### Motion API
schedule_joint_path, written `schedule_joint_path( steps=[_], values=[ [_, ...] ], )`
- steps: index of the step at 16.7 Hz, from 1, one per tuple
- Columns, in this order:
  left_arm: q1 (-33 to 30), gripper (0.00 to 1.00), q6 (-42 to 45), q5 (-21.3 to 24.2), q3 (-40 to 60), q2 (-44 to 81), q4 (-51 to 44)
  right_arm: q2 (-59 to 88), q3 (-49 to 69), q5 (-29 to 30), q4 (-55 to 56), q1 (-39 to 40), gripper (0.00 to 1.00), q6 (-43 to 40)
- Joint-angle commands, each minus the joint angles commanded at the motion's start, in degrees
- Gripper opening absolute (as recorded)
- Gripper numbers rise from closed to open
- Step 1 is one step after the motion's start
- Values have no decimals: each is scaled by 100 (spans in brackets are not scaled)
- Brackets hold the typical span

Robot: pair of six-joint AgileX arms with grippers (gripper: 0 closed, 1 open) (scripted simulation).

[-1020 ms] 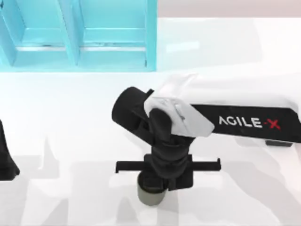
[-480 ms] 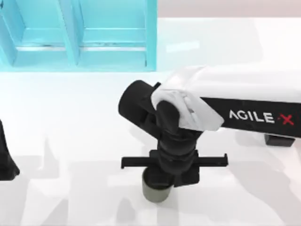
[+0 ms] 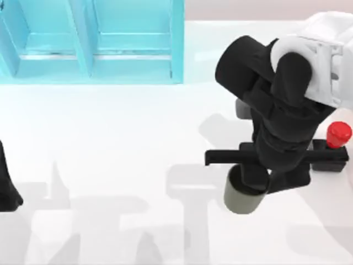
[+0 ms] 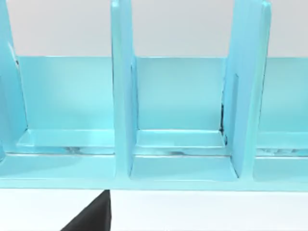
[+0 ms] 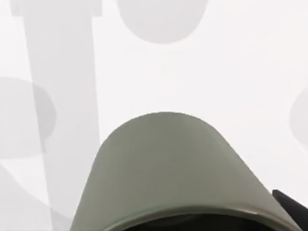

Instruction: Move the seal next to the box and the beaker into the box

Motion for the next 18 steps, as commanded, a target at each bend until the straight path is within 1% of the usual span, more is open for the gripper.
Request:
schedule_joint_path(
  steps=[7, 10, 13, 15, 18],
  values=[
    [0, 100, 0, 0, 0, 0, 0, -89, 1, 6, -95, -110, 0, -132],
    [0, 100, 0, 0, 0, 0, 0, -111, -8, 10, -89, -635, 0, -652],
    [0, 100, 0, 0, 0, 0, 0, -181, -85, 31, -74, -1697, 0, -1709],
    [0, 100, 0, 0, 0, 0, 0, -265, -174, 65, -57, -2660, 0, -2673],
    [0, 100, 0, 0, 0, 0, 0, -456, -371, 144, 6, -4313, 0, -4330]
  ],
)
